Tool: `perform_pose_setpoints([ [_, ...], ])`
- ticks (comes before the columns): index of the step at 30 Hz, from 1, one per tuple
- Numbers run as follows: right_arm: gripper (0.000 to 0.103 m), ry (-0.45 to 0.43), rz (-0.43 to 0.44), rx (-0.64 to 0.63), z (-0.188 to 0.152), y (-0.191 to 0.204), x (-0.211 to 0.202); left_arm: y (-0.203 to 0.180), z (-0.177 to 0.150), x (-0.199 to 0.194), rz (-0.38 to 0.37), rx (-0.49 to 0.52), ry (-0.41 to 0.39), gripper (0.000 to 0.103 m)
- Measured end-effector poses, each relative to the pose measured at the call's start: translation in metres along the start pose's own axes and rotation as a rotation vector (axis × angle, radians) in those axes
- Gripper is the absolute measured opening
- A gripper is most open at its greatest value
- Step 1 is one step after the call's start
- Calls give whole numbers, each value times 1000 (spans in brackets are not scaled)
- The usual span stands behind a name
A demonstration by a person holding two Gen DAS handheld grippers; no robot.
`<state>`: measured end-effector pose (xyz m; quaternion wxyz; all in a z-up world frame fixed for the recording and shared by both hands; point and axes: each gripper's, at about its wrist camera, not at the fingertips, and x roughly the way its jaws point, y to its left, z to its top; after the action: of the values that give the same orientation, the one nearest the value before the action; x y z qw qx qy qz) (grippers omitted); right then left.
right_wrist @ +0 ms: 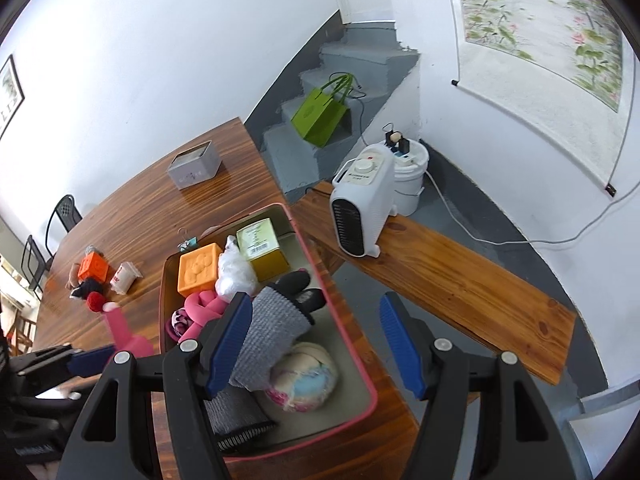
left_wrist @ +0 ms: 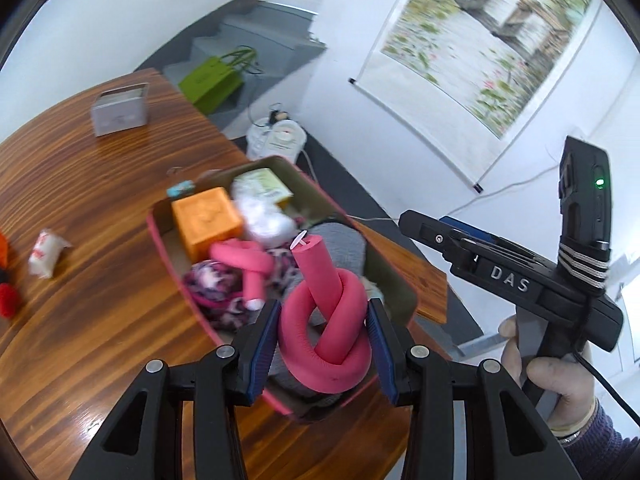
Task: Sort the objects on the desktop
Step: 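Lower the pink foam knot into the box and open the left tool, then move both tools back toward the remaining items on the table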
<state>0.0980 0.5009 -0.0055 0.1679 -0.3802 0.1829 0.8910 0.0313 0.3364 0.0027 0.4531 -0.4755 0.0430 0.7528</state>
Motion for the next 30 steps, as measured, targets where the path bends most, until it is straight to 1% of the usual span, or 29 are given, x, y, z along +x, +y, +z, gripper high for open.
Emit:
perform_pose_setpoints([
  [2,70,-2,-4,11,-2,-4,-4,-3,2,10,-2,5,3,45],
  [4,70,3,-10,21,-5,-7,-5,0,3,21,13,-7,20,46],
  [7,70,10,-17,30,-9,-11,-6,7,1,24,2,-47,34,46],
  [12,70,20,-13,26,-14,-9,-6,21,-5,13,35,-78,20,46],
  [15,70,29,6,17,-15,-3,-4,29,-9,7,55,-96,12,46],
  [24,70,68,86,-75,-22,35,4,55,-19,-20,99,-162,-18,46],
  [27,70,100,121,-130,-29,51,3,63,-23,-30,112,-178,-32,46],
  [30,70,133,134,-232,-45,70,1,70,-27,-38,119,-198,-45,46],
])
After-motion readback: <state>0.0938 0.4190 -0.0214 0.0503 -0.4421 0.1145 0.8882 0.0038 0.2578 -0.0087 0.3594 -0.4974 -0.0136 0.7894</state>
